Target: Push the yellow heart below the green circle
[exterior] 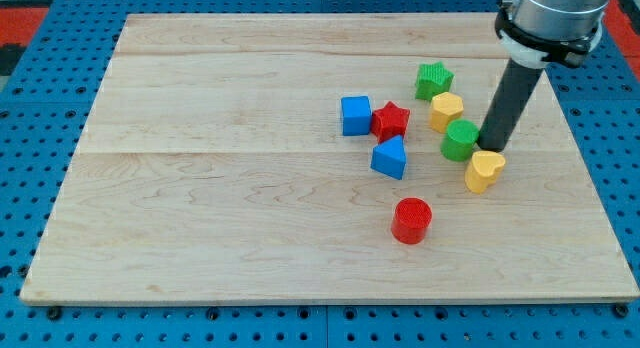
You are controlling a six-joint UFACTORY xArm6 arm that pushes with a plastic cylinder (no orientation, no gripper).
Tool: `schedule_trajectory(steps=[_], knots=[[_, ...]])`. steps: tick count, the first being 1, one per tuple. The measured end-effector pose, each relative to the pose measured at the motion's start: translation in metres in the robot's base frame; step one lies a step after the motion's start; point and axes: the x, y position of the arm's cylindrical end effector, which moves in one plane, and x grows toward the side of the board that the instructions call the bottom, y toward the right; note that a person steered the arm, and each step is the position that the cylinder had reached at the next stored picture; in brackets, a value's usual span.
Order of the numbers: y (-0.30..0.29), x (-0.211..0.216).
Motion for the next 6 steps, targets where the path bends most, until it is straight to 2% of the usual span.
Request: schedule_trajectory(steps=[1,3,4,5,6], knots=[[-0.014,0.000],[0.038,0.010],[0.038,0.043],[0.036,0.046],[0.008,0.045]])
